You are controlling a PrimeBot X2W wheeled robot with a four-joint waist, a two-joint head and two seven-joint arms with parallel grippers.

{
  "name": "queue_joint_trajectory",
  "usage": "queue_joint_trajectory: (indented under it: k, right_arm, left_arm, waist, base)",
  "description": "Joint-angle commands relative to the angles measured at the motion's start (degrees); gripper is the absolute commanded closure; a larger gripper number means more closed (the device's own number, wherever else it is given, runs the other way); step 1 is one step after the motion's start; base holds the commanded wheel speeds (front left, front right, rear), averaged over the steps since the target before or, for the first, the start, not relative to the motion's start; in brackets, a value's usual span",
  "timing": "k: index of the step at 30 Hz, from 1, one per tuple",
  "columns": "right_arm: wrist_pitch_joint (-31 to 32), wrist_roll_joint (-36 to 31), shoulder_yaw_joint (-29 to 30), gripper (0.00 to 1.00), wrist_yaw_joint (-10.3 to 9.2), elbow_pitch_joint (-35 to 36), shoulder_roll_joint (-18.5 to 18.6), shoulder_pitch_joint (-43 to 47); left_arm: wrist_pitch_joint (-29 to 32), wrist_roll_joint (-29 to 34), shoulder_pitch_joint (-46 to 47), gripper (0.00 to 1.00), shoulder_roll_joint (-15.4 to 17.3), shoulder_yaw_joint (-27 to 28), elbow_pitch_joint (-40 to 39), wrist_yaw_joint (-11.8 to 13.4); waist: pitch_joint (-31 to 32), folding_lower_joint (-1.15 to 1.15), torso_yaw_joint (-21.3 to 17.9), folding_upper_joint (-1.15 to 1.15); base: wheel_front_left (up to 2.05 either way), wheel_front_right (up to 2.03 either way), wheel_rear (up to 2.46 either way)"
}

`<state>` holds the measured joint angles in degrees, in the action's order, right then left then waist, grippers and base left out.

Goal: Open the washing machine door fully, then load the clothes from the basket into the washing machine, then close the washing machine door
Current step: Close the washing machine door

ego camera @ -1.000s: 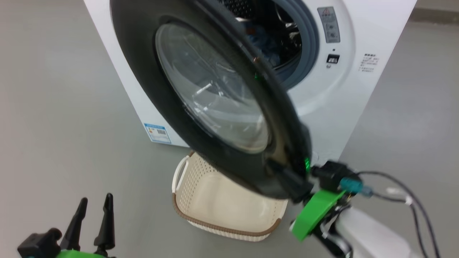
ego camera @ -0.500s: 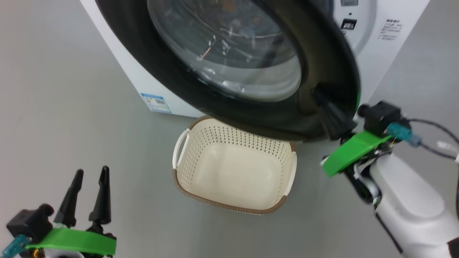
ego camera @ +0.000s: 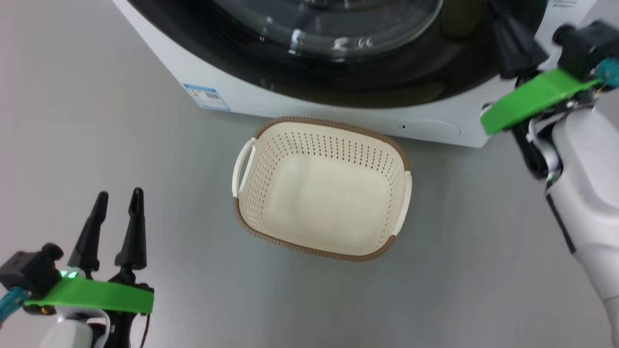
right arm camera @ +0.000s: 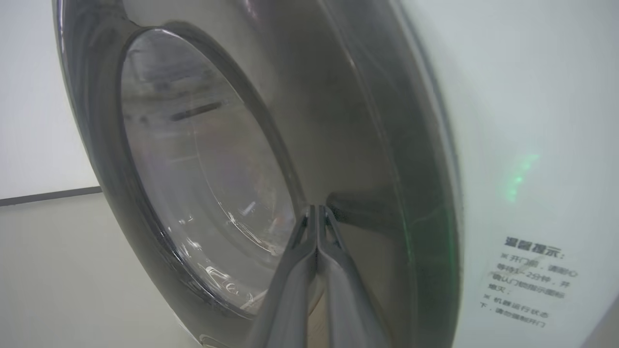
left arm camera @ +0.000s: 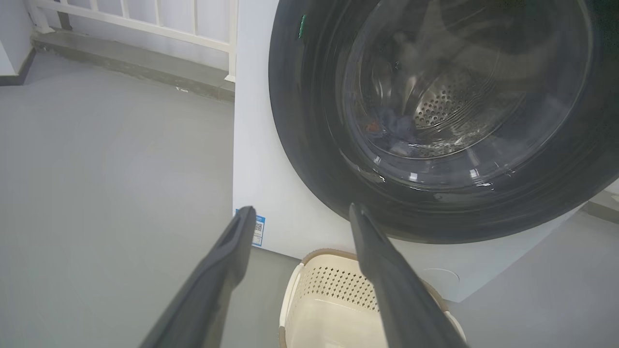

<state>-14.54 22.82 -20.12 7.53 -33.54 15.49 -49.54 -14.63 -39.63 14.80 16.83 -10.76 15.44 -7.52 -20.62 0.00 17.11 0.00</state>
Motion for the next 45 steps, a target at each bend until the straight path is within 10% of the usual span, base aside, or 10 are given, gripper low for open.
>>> queue_joint_trajectory:
  k: [1,19,21,22,45]
  right_arm:
    - [-0.46,-1.12,0.60,1.00,-0.04,0.46,0.13,-2.76]
    - [-0.46,-5.01,6.67,1.00,-0.04,-0.76,-1.66,-2.14]
    - [-0.46,-4.94,6.28,0.52,-0.04,0.42,-2.01,-0.57]
    - [-0.46,-4.66,6.12,0.00,-0.04,1.32,-2.15,0.18]
    - [-0.46,-0.09,4.06,0.00,-0.04,14.24,-3.52,21.14]
  left_arm:
    - [-0.37,-1.11,2.06,0.00,1.95,1.83,-1.03,0.04]
    - [-0.37,-1.42,1.64,0.00,2.03,2.04,0.58,0.04]
    - [-0.37,-1.13,1.36,0.00,2.07,1.95,0.98,0.04]
    - [-0.37,-1.03,1.21,0.00,2.09,1.95,1.08,0.04]
    - [-0.37,2.25,-4.99,0.00,1.93,4.26,0.95,0.03]
  waist:
    - [-2.05,0.00,0.63,0.00]
    - [1.88,0.00,-0.05,0.00]
    - [3.09,0.00,-0.64,0.00]
    - [3.57,0.00,-0.89,0.00]
    - [16.06,0.00,-12.87,0.00]
  base:
    - [0.00,0.00,0.00]
    - [0.00,0.00,0.00]
    - [0.00,0.00,0.00]
    - [0.00,0.00,0.00]
    - [0.00,0.00,0.00]
